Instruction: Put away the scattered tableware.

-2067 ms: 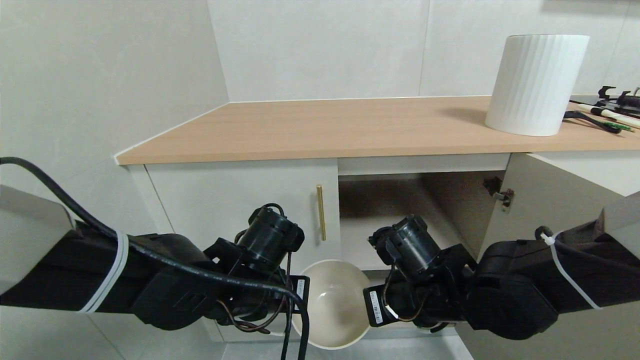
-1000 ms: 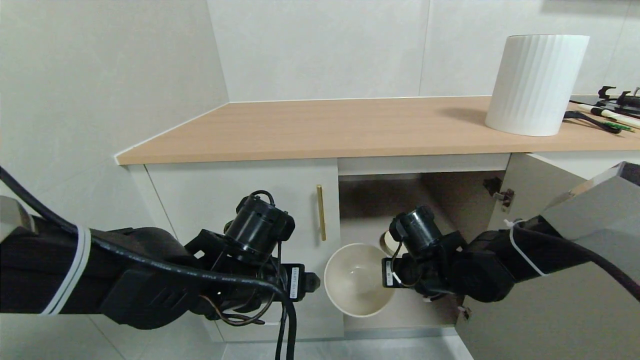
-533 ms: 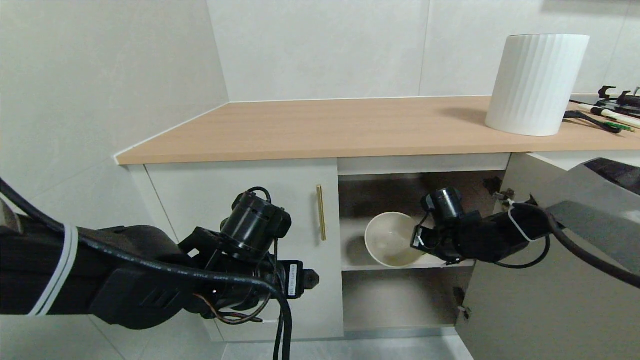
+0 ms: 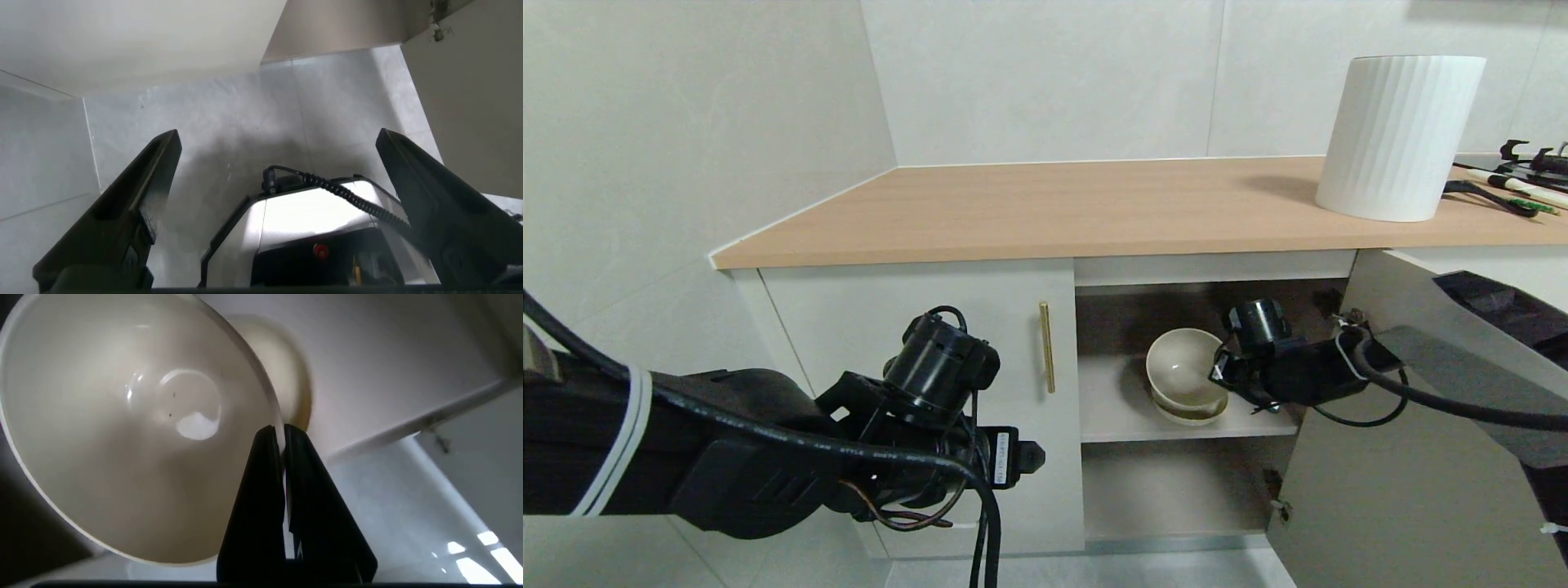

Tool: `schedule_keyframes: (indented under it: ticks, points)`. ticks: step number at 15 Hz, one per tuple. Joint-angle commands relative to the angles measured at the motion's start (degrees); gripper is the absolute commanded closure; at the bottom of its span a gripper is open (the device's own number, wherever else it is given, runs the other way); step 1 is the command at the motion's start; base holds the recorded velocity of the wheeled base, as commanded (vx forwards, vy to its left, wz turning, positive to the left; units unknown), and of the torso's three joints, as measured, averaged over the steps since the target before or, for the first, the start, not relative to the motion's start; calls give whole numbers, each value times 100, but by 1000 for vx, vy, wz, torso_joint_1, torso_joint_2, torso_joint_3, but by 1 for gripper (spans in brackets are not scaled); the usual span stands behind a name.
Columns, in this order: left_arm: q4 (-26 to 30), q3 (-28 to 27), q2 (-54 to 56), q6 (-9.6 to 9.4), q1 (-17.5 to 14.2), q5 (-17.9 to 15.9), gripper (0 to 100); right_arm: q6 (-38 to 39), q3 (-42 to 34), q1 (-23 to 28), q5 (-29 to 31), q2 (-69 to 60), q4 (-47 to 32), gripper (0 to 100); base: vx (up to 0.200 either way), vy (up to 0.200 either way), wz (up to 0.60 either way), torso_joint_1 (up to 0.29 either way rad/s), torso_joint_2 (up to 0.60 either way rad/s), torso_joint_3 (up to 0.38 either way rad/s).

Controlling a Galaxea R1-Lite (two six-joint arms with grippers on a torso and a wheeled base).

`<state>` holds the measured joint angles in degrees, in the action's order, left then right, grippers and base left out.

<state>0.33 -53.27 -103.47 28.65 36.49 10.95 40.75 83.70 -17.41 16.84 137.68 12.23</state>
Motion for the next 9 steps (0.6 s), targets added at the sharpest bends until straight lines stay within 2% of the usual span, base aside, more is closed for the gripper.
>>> schedule_keyframes:
  ticks: [1, 4, 9]
  points:
    - [2, 1, -33, 0, -1, 4, 0, -6, 270, 124, 22, 347, -71, 100, 0, 0, 0, 0, 0, 0]
    - [2, 1, -50, 0, -1, 4, 0, -6, 665, 159, 145, 549, -379, 100, 0, 0, 0, 0, 0, 0]
    - [2, 1, -41, 0, -1, 4, 0, -6, 691, 150, 136, 549, -388, 100, 0, 0, 0, 0, 0, 0]
